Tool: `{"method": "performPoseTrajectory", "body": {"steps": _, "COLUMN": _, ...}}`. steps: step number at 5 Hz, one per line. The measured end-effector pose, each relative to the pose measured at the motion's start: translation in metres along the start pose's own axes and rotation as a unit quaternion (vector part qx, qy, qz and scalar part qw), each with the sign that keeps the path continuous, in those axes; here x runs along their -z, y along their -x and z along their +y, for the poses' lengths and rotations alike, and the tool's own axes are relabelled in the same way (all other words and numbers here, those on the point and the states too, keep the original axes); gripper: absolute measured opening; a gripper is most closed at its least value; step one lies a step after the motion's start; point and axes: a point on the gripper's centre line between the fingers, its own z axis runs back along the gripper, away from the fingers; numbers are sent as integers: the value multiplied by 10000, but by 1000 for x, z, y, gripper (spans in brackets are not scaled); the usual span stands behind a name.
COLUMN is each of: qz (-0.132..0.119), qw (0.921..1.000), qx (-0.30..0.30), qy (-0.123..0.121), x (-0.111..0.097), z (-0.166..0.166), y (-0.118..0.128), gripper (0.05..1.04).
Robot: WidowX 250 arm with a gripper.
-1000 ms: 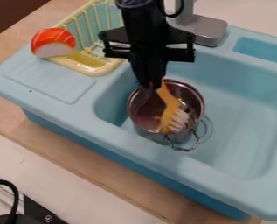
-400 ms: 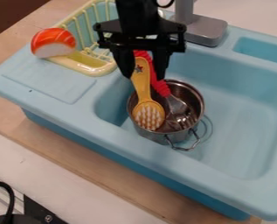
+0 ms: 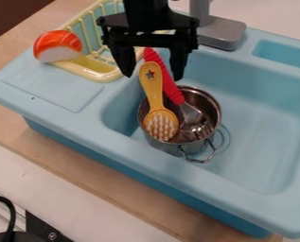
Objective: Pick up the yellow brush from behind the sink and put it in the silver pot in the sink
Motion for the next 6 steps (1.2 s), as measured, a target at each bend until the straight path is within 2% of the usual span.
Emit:
{"method": "performPoseTrajectory", "body": {"steps": 1, "qz": 56, "qw": 9997, "qx": 133, "qy": 175, "x": 1, "z": -12, "y": -3, "gripper": 997}}
{"method": "performPoseTrajectory", "body": {"steps": 2, "qz": 204, "qw": 9992, "qx": 298, "qy": 189, "x": 14, "z": -23, "y": -2, "gripper": 997}}
{"method": "performPoseTrajectory", "body": {"steps": 3, "qz": 306, "qw": 9968, "qx": 676, "qy": 308, "x": 20, "z": -41, "y": -5, "gripper": 997}}
{"method": "performPoseTrajectory", "body": {"steps": 4, "qz": 433, "qw": 9844, "qx": 1635, "qy": 487, "x": 25, "z": -66, "y": -12, "gripper": 997}}
{"method": "performPoseTrajectory", "body": {"steps": 5, "qz": 125, "qw": 9722, "qx": 2257, "qy": 609, "x": 22, "z": -86, "y": -15, "gripper": 997}}
{"method": "performPoseTrajectory", "body": {"steps": 6, "qz": -102, "qw": 9727, "qx": 2215, "qy": 685, "x": 25, "z": -96, "y": -20, "gripper": 997}}
